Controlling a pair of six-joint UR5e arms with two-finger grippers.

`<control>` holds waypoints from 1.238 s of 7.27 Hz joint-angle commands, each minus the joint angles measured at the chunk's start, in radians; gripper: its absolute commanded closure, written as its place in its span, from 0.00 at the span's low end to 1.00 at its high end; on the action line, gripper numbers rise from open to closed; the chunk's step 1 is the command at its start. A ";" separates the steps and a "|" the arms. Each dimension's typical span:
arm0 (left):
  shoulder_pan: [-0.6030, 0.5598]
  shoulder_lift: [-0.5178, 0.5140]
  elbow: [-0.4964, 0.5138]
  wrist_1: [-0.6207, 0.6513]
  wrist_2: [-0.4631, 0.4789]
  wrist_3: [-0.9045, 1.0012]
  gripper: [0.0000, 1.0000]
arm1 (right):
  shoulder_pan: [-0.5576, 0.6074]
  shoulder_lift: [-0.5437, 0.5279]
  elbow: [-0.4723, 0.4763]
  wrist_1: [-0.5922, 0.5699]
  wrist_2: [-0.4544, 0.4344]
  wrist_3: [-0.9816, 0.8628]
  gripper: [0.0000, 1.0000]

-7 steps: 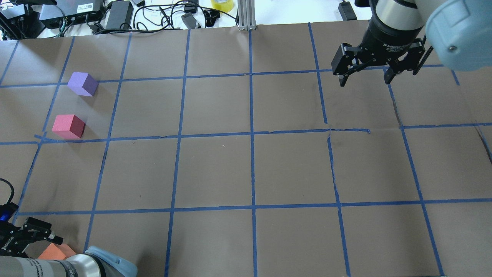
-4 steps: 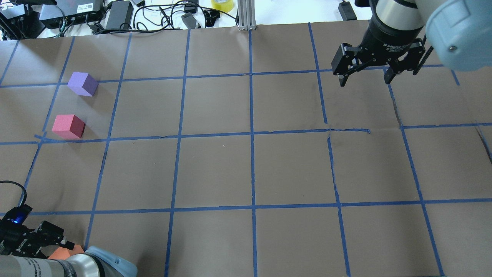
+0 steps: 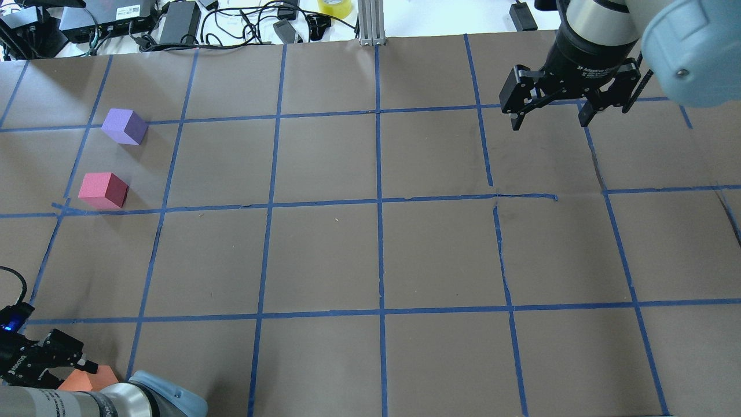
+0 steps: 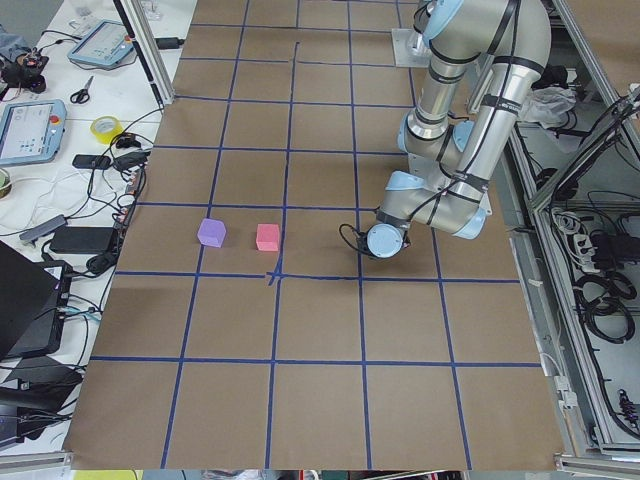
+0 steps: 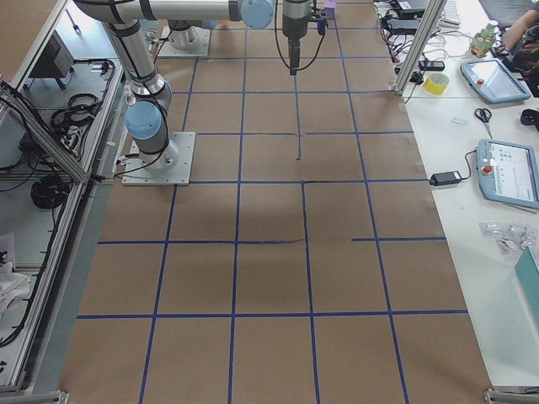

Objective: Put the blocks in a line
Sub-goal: 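Carry the orange cube with the left gripper toward the purple cube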

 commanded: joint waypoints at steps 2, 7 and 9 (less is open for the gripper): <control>-0.106 -0.010 0.321 -0.081 0.029 0.161 1.00 | 0.000 0.000 0.000 0.002 0.000 0.000 0.00; -0.553 -0.090 0.459 0.350 0.107 0.308 1.00 | 0.000 0.000 0.000 0.000 0.000 0.000 0.00; -0.605 -0.151 0.467 0.579 0.034 0.437 1.00 | 0.000 0.000 0.000 -0.002 0.000 0.000 0.00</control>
